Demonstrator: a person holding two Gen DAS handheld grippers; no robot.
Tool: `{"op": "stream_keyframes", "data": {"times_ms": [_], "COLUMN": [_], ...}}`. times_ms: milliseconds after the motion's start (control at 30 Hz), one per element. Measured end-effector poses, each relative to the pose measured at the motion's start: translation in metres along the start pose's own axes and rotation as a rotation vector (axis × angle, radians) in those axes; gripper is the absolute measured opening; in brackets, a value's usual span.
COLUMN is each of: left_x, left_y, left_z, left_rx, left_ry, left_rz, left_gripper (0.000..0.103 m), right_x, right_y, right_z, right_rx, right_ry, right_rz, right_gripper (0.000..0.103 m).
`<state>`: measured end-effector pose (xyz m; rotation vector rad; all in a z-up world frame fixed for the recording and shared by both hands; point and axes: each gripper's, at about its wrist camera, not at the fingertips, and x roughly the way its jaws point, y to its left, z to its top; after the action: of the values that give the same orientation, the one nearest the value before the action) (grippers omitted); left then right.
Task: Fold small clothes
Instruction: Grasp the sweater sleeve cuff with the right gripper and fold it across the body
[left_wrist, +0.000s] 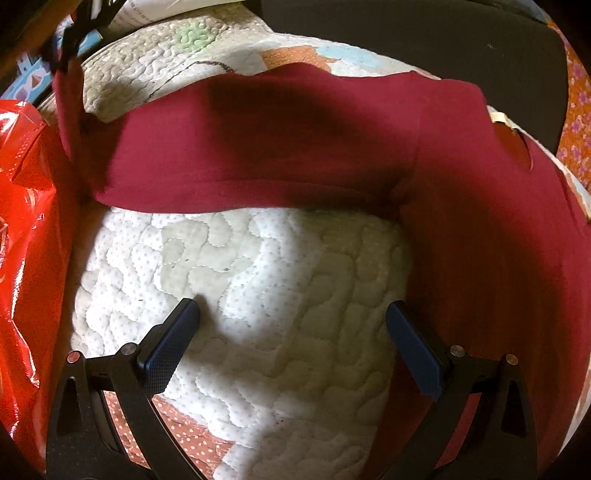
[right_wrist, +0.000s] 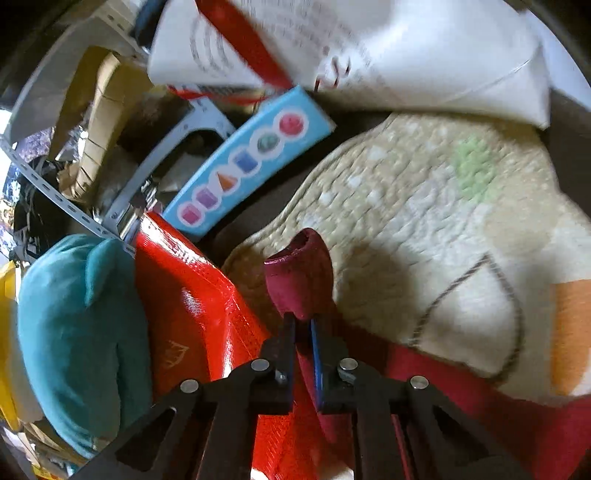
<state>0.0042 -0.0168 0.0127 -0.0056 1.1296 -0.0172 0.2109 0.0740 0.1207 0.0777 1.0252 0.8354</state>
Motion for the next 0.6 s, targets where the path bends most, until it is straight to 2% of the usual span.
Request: {"op": "stream_keyframes", "data": {"times_ms": [167,267,367,433,533,600], "left_x": [-0.018,-0.035,-0.054,-0.068,-0.082,-0.079], "left_y": [-0.003,-0.014,-0.024,-0.028,-0.020,-0.010], "left_z": [-0.002,-0.008,-0.015,-0.018,-0.017,-0.007], "left_rx": [-0.018,0.016,0.067,0.080,0.068,0.055], "left_ry": [-0.015,-0.033,-0.084,-0.122,-0.198,-0.226], "left_rz": [-0.104,-0.201,-0.255,-0.270,-0.264,-0.225], "left_gripper": [0.102,0.102,0.102,0.102,0.102,0.102], "right_x": [-0.077,-0.146,-0.197,-0.227,-0.258,-0.255], "right_y": [-0.042,-0.081,-0.108,-0.124,-0.151,-0.173], "right_z": [-0.008,-0.040,-0.083,-0.120,-0.172,-0.198], "right_rx": [0.015,0.077,0.131,0.159,0.200,0.246], "right_ry": [-0.114,-0.210,-0.278,-0.329,-0.390,-0.359], "right_rz": [-0.094,-0.160,-0.196,-0.243,-0.369,-0.413], "right_gripper": [0.006,0.006,0.006,0.006,0.006,0.006]}}
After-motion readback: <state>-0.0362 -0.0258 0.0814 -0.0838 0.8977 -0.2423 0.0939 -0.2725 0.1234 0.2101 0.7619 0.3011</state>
